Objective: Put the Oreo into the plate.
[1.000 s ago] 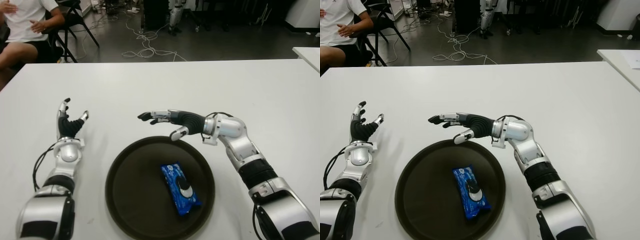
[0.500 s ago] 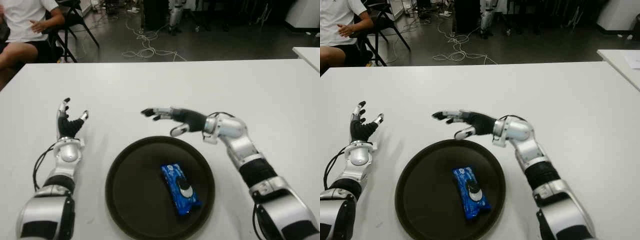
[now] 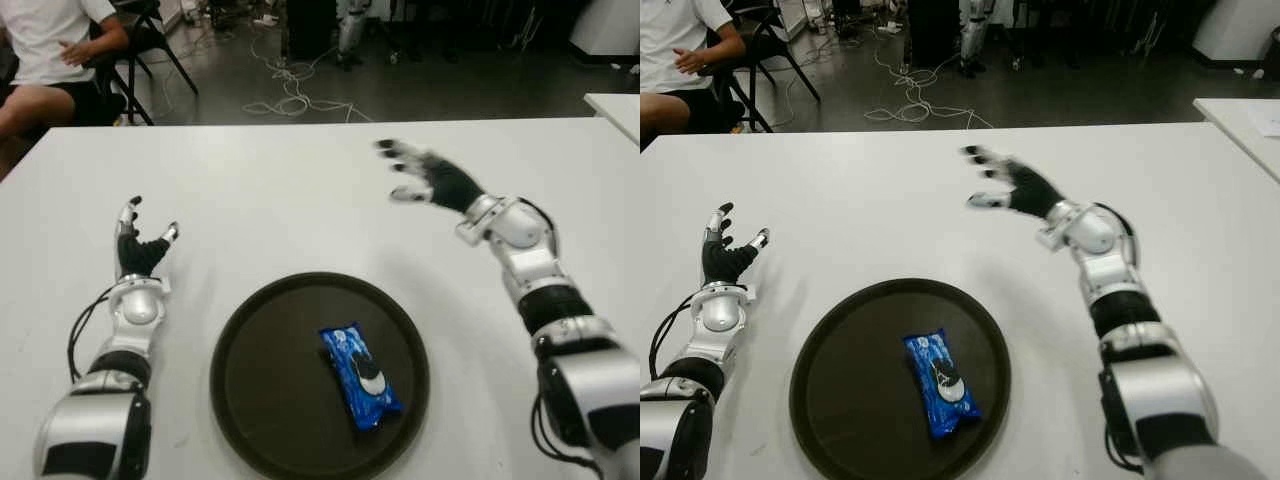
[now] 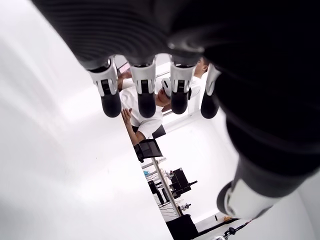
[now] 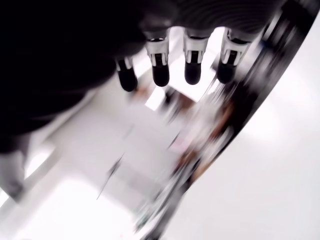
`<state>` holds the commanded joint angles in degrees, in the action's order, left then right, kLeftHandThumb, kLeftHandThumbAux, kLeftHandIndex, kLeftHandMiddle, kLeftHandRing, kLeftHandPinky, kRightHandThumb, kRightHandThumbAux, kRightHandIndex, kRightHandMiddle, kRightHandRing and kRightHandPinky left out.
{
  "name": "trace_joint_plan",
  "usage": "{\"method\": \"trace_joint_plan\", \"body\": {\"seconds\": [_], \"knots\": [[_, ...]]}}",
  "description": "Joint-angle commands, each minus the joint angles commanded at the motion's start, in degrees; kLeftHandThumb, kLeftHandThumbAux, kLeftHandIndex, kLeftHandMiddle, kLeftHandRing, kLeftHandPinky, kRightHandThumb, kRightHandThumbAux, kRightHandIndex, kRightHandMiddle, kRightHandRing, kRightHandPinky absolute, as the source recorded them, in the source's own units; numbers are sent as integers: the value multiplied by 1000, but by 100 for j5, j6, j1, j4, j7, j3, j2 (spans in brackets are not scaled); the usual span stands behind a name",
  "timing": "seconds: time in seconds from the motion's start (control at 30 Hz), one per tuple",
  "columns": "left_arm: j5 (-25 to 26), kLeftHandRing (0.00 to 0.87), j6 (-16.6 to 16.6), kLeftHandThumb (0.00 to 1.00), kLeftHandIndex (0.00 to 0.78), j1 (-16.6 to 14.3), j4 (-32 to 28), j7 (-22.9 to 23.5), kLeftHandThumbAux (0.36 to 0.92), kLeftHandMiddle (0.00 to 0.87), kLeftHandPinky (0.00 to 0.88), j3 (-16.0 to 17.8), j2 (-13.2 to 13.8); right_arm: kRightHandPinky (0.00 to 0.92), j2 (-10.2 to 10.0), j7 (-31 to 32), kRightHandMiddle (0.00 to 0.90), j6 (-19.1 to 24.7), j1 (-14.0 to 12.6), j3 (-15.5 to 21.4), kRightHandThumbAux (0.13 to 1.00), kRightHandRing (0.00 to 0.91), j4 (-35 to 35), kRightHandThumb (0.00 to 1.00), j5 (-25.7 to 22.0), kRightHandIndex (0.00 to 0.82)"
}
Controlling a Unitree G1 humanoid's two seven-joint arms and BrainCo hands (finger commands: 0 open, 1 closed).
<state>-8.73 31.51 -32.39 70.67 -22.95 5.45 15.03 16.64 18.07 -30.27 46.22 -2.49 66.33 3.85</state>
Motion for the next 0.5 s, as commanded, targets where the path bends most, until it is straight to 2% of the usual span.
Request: {"method": "trace_joint_plan", "body": {"seconds": [0.13,0.3,0.5], "knots": [[7,50,3,0,53,6,-13,-5,781,73,23,6,-3,0,-18,-678,10,4,102,54,587,0,348,0,134,29],[27,48,-10,0,54,25,-22,1,783,73,19,27,7,0,-216,-1778,22,150,53,311,671,0,629,0,103,44],[50,60,10,0,59,49,-24,18,775,83,37,42,15,0,-256,-2459,20,288,25,469,726,0,795,0,131,47]]}}
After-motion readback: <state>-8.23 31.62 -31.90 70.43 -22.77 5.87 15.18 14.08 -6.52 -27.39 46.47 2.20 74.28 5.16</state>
